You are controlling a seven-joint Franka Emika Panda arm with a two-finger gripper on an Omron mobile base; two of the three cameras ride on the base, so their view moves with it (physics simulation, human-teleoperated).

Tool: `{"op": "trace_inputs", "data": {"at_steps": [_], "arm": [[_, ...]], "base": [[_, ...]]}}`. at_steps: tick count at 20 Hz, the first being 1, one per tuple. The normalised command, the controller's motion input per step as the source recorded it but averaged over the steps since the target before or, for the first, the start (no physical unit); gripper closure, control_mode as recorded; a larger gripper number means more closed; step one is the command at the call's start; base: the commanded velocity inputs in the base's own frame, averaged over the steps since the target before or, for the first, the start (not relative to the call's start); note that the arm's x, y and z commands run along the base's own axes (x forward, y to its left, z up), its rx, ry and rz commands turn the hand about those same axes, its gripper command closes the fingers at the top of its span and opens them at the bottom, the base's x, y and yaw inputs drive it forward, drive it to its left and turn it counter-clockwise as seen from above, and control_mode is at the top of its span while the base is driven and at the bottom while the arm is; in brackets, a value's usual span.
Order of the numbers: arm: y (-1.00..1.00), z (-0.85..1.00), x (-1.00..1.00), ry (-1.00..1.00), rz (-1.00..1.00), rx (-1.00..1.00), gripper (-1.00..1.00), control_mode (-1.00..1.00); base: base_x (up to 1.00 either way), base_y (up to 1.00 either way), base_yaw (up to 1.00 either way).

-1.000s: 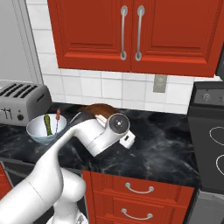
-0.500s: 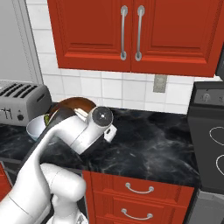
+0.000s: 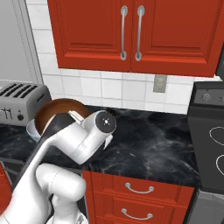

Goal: Place the bowl containing the potato and bell pepper in the microwave. Close the microwave door and press the start button to microwave the meal.

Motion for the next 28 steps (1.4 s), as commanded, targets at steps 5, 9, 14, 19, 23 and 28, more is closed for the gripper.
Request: {"op": "trace_inputs", "data": {"at_steps": [5,9,14,19,23,28], "arm": [[0.04,0.02,-0.52,0.0,-0.06,-0.15,1.0,-1.0],[-0.03,0.06,-0.02,0.0,-0.11,-0.04,1.0,-1.0],[-0.02,0.08,0.0,0.0,-0.08,0.0,1.0,-1.0],[0.0,0.0,0.01,0.0,0.0,0.0,1.0,1.0],[0.0,0.0,0.0,0.0,0.0,0.0,1.0,1.0],[0.0,0.0,0.0,0.0,0.0,0.0,1.0,1.0]], "base": [[0.0,0.0,0.0],[0.0,0.0,0.0],[0.0,0.0,0.0],[0.01,0.0,0.0],[-0.11,0.0,0.0],[-0.67,0.0,0.0]]}}
